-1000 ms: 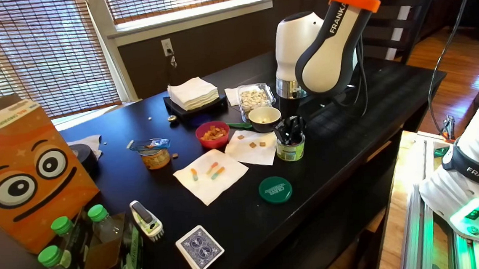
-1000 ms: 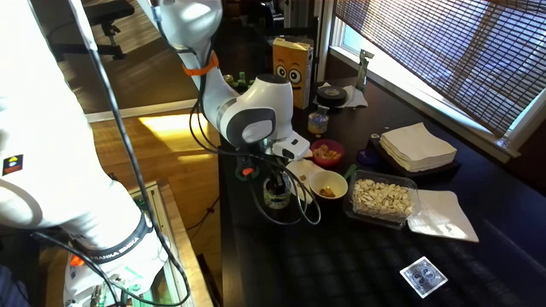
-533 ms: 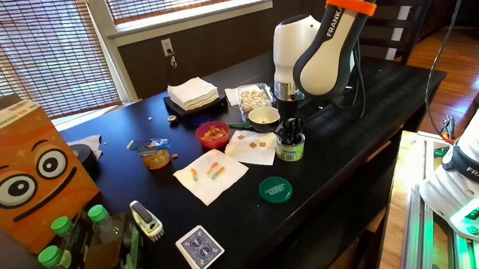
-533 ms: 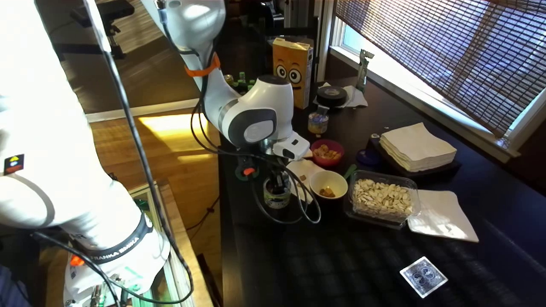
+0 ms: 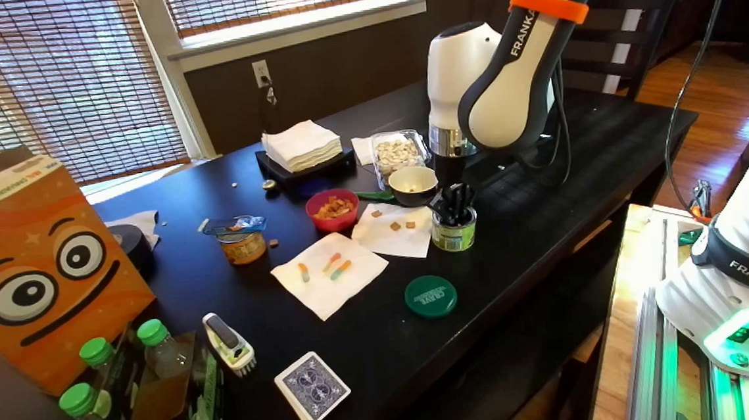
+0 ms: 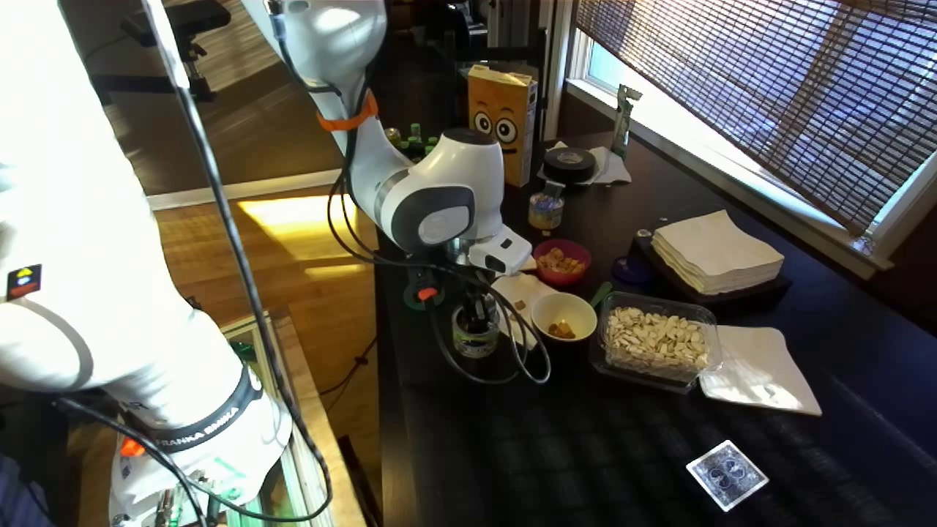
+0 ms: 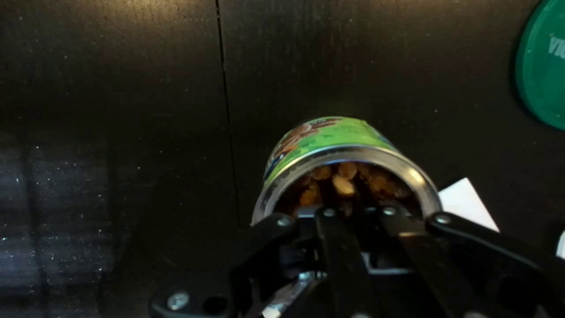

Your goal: Take some objects out of the yellow can and put them in the bowl.

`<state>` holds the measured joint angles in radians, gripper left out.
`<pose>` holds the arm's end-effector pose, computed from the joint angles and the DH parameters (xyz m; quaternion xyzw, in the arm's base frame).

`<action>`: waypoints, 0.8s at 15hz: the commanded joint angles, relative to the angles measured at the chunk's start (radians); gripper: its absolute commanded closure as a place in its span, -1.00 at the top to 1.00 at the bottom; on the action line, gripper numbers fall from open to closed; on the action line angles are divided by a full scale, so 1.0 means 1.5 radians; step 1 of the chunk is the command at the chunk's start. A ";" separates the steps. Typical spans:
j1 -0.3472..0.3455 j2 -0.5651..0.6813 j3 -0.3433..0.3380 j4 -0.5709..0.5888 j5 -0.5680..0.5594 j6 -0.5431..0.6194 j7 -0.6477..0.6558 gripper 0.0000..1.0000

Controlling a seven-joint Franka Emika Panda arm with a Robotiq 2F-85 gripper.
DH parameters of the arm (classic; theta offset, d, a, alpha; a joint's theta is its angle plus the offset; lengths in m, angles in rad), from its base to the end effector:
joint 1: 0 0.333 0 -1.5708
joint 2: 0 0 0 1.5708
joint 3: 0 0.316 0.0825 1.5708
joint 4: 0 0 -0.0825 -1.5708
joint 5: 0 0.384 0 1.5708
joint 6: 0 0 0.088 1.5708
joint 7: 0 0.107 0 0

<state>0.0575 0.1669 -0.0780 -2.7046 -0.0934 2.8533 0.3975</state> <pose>0.4017 -0.0048 0.1743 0.9864 -0.1629 -0.0053 0.0207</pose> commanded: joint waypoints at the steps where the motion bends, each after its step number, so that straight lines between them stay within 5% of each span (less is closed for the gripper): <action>1: -0.002 -0.032 0.000 -0.013 0.023 -0.014 -0.013 -0.94; 12: -0.020 -0.140 0.011 -0.027 0.020 -0.106 -0.020 -0.94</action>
<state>0.0488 0.0387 -0.0768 -2.7199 -0.0817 2.7573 0.3904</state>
